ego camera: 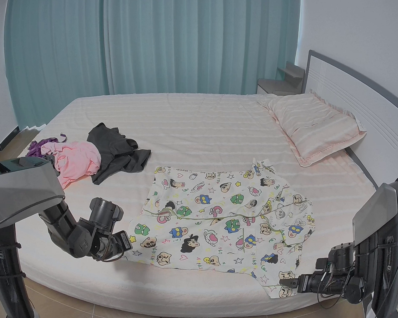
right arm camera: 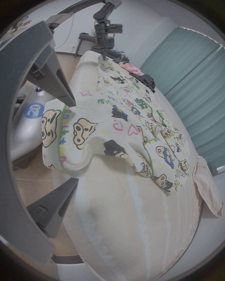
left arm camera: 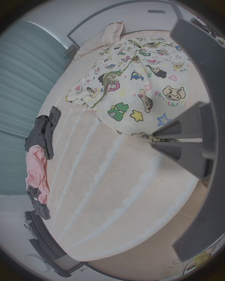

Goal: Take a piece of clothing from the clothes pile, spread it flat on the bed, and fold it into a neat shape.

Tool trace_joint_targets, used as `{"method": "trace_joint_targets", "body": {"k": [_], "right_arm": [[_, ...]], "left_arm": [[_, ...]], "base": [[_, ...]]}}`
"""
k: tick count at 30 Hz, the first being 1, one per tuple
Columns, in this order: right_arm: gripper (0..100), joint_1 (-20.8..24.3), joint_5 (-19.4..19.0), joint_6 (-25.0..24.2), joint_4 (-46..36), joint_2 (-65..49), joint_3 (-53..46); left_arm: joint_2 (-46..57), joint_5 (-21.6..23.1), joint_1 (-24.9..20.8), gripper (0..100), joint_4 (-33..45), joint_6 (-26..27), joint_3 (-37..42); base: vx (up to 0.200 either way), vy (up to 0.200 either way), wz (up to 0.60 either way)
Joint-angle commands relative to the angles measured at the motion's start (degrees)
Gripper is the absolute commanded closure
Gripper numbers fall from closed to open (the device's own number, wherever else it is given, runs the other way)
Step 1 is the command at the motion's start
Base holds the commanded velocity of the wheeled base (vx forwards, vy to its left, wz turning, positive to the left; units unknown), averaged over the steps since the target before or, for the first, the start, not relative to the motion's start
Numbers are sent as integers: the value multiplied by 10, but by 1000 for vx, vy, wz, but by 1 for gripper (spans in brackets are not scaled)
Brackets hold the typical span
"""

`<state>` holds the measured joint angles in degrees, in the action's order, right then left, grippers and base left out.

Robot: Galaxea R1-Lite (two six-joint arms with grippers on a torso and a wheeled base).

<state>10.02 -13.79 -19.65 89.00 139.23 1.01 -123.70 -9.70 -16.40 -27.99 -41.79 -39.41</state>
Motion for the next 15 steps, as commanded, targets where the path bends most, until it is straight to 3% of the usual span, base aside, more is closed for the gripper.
{"method": "trace_joint_targets", "body": {"k": [1, 8, 15], "right_arm": [[0, -11, -5, 26, 5, 43, -10], [0, -5, -18, 29, 7, 43, -10], [0, -17, -58, 22, 7, 28, -10]], "left_arm": [[2, 11, 1, 100, 0, -2, -4], [-1, 12, 1, 100, 0, -2, -13], [-2, 12, 0, 100, -1, -3, -16]], "base": [[0, 0, 0], [0, 0, 0], [0, 0, 0]]}}
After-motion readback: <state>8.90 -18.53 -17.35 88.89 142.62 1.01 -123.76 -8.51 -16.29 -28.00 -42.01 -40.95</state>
